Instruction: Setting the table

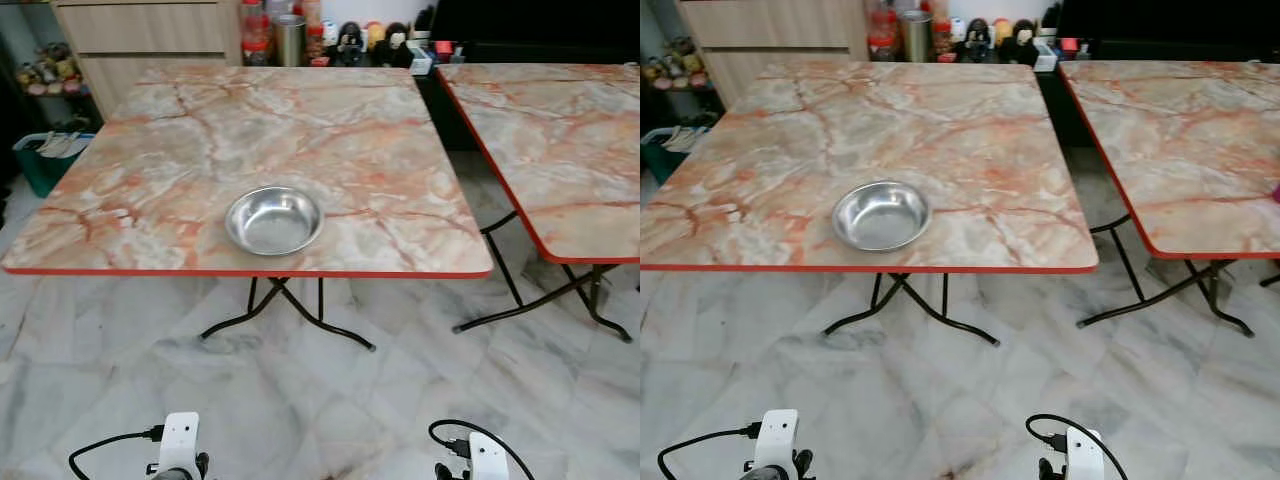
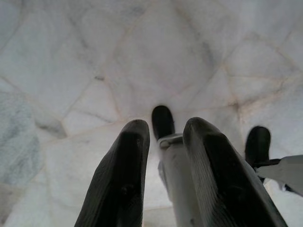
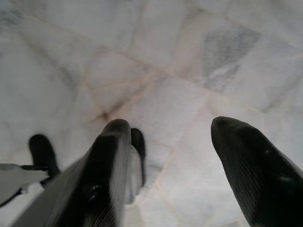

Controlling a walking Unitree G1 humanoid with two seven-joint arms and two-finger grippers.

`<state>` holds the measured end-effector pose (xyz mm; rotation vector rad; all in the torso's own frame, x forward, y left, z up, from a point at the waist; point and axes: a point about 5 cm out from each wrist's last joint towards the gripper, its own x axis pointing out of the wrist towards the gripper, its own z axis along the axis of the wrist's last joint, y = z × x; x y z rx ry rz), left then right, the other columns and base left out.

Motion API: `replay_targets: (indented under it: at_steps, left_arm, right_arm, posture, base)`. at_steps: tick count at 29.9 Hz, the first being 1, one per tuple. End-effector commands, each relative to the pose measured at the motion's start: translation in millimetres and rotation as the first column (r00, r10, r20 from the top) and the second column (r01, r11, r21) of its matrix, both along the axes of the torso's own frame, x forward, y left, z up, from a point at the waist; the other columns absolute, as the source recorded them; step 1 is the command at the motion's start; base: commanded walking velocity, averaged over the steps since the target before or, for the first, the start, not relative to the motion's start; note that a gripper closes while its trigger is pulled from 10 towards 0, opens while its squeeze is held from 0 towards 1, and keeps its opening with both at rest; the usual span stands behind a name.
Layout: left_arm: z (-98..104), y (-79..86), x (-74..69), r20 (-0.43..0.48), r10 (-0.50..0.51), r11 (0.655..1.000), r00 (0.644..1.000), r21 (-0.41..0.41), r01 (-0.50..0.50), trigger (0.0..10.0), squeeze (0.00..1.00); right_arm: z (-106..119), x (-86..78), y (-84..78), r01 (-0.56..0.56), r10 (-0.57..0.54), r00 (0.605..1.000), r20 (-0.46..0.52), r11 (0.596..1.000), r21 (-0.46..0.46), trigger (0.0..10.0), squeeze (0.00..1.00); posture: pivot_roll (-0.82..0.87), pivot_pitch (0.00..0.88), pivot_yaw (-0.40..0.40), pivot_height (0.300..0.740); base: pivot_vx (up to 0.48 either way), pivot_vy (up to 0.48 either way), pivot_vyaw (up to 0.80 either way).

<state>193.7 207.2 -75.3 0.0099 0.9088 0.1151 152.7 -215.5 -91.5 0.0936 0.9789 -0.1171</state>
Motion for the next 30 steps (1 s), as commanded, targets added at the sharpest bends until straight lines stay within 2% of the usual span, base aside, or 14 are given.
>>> replay_targets:
  at_steps: [1, 6, 13, 16, 19, 21, 30]
  left_arm:
    - [-5, 4.1, -10.9, -0.032, 0.031, 1.0, 0.999, 0.003, -0.031, 10.0, 0.0]
    - [-6, 5.6, -13.3, -0.04, 0.035, 0.999, 0.999, 0.009, -0.034, 10.0, 0.0]
    - [-2, 6.8, -5.6, -0.029, 0.04, 0.999, 0.999, 0.013, -0.04, 10.0, 0.0]
    - [-1, 11.0, -4.1, -0.025, 0.054, 0.998, 0.998, 0.022, -0.054, 10.0, 0.0]
    - [-1, 12.8, -5.4, -0.029, 0.06, 0.998, 0.998, 0.027, -0.059, 10.0, 0.0]
    - [-1, 13.4, -5.8, -0.031, 0.064, 0.998, 0.998, 0.028, -0.063, 10.0, 0.0]
    - [-2, 15.8, -7.8, -0.04, 0.079, 0.996, 0.996, 0.033, -0.078, 10.0, 0.0]
  right_arm:
    - [-1, -3.4, 0.0, -0.017, 0.017, 1.0, -0.01, 1.0, -0.008, 10.0, 0.0]
    - [-2, -5.4, 0.3, 0.016, -0.016, 1.0, -0.011, 1.0, 0.007, 10.0, 0.0]
    - [0, 0.0, 0.0, 0.006, -0.006, 1.0, 0.003, 1.0, -0.004, 10.0, 0.0]
    - [1, 2.7, 0.1, 0.01, -0.01, 1.0, 0.017, 1.0, -0.017, 10.0, 0.0]
    - [1, 3.4, 0.5, 0.012, -0.012, 1.0, 0.015, 1.0, -0.014, 10.0, 0.0]
    - [1, 3.2, 0.9, 0.045, -0.045, 0.999, 0.016, 0.999, 0.007, 10.0, 0.0]
    - [2, 5.7, 0.7, 0.012, -0.012, 1.0, 0.011, 1.0, -0.004, 10.0, 0.0]
  posture:
    - [-0.07, 0.062, -0.029, 0.74]
    - [-0.07, 0.072, -0.028, 0.74]
    - [-0.07, 0.161, -0.025, 0.74]
    - [-0.06, 0.172, -0.024, 0.74]
    - [-0.05, 0.184, -0.023, 0.74]
    - [-0.05, 0.192, -0.023, 0.74]
    - [-0.05, 0.22, -0.023, 0.74]
  base:
    - [0.0, 0.0, 0.8]
    - [0.0, -0.257, 0.34]
    - [0.0, -0.37, 0.0]
    - [0.0, -0.371, 0.0]
    - [0.0, -0.368, 0.68]
    - [0.0, -0.368, 0.0]
    - [0.191, -0.363, 0.0]
